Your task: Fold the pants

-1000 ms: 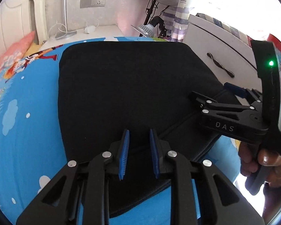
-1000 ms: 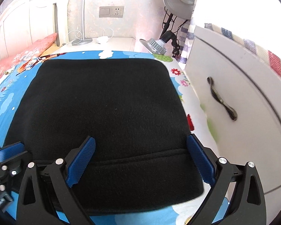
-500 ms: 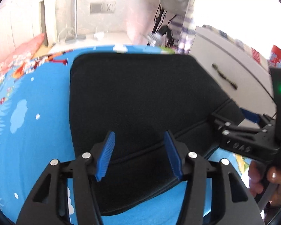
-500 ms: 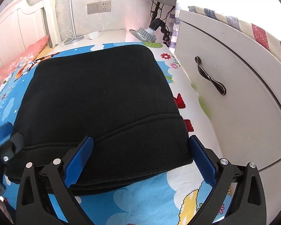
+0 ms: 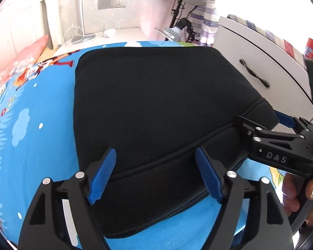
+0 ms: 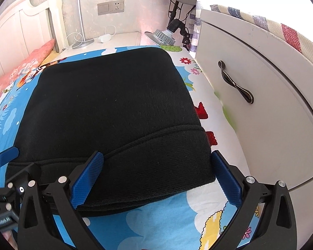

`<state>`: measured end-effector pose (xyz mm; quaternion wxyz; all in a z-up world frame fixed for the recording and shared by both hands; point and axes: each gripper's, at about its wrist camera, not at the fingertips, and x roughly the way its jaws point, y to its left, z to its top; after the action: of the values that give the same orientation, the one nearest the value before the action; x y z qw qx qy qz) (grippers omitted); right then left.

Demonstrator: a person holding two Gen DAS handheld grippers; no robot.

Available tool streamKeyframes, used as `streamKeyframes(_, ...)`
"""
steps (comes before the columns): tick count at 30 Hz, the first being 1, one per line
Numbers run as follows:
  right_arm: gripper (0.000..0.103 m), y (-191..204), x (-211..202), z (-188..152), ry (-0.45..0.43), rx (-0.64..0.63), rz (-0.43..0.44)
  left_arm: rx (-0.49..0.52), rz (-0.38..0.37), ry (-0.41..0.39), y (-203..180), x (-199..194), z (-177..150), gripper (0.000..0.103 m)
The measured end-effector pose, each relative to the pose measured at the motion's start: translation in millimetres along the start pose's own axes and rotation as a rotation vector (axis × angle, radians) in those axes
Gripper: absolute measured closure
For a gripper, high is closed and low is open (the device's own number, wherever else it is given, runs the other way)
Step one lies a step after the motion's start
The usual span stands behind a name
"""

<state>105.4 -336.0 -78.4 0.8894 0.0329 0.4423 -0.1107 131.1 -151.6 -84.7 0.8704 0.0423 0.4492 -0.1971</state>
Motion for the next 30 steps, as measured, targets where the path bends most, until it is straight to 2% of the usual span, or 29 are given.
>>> streamKeyframes(5, 0.005, -0.3, 0.4, -2.1, 0.002, 0.001, 0.002, -0.02, 0.011, -0.005, 6.9, -1.1, 0.8, 0.022)
streamKeyframes(9, 0.005, -0.7, 0.4, -4.1, 0.006, 0.003, 0.005, -0.037, -0.01, -0.074, 13.8, -12.4, 29.7, 0.027)
streamKeyframes(12, 0.005, -0.9, 0.6, -4.0, 0.009, 0.007, 0.005, 0.028, -0.041, -0.148, 5.2, -9.8, 74.9, 0.033)
streamKeyframes(13, 0.005, -1.0, 0.6, -4.1, 0.009, 0.006, 0.005, 0.05, -0.066, -0.147, 0.7, -4.7, 86.0, 0.038)
streamKeyframes(16, 0.005, -2.3, 0.4, -4.1, 0.016, 0.011, 0.01, 0.147, -0.143, -0.084, -28.4, 30.1, 124.1, 0.045)
streamKeyframes(19, 0.005, -3.2, -2.5, -3.1, 0.016, 0.011, 0.016, 0.26, -0.124, -0.042, -66.8, 71.8, 151.1, 0.054)
streamKeyframes(21, 0.005, -2.8, -11.2, -1.7, -0.021, -0.014, 0.012, 0.294, -0.125, 0.006, -85.3, 97.8, 160.6, 0.058)
streamKeyframes(23, 0.005, -6.3, -31.0, -0.5, -0.123, -0.019, 0.028, 0.328, -0.088, 0.057, -100.1, 122.0, 162.8, 0.058)
streamKeyframes(25, 0.005, -18.5, -47.6, 3.3, -0.224, 0.044, 0.054, 0.372, -0.041, 0.058, -111.1, 133.9, 159.7, 0.058)
streamKeyframes(27, 0.005, -29.4, -47.6, 8.2, -0.273, 0.105, 0.053, 0.369, -0.046, 0.06, -111.3, 135.7, 159.8, 0.058)
streamKeyframes(30, 0.006, -39.1, -33.6, 15.4, -0.323, 0.14, -0.004, 0.375, -0.058, 0.065, -109.9, 136.5, 159.2, 0.058)
